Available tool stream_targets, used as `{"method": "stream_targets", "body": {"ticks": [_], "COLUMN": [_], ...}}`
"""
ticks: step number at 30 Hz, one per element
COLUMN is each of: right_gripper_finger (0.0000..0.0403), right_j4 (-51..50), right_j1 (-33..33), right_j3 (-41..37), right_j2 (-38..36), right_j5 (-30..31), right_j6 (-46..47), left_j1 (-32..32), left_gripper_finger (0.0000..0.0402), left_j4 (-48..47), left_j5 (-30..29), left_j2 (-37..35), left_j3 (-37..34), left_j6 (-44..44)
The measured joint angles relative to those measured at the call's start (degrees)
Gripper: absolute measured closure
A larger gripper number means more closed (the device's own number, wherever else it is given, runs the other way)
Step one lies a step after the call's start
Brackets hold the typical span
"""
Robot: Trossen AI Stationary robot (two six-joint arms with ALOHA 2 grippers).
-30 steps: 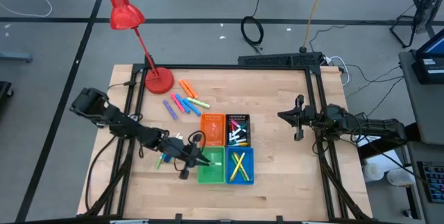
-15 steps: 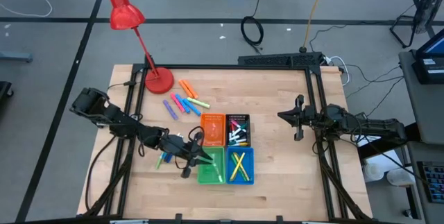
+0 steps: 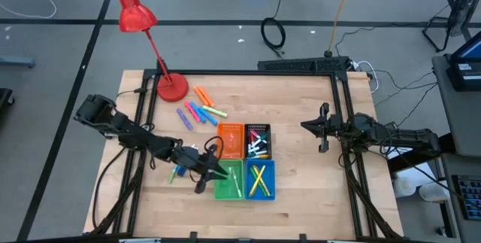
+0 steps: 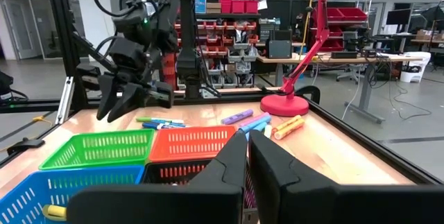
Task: Pick & Place Markers
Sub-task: Put the blue marker pen into the green basket
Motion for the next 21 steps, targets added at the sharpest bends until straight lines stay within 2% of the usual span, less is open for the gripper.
{"method": "stream_targets", "body": {"ticks": [5,9,16,21], "right_gripper_finger": [0.0394,0.0394,0.0394,0.0394], "right_j4": [0.0,-0.02,-0.01,0.0], "right_j1": [0.01,-0.01,0.0,0.0], "right_j3": [0.0,0.0,0.0,0.01], "right_j2": [0.01,0.01,0.01,-0.01], "right_j5": [-0.01,0.01,0.01,-0.01], "right_j6": [0.01,-0.01,0.0,0.0], "left_j1": [0.32,0.31,-1.68,-2.21], "left_gripper_finger": [0.0325,0.0325,0.0325,0.0325], "left_j4": [-13.28,-23.65,-38.01,-49.88], "left_j5": [0.77,0.54,-10.29,-14.5], "left_j2": [-5.6,-11.17,-14.81,-13.44], "left_j3": [0.0,0.02,0.02,0.02], "left_j6": [-11.06,-16.45,-26.85,-41.69]}}
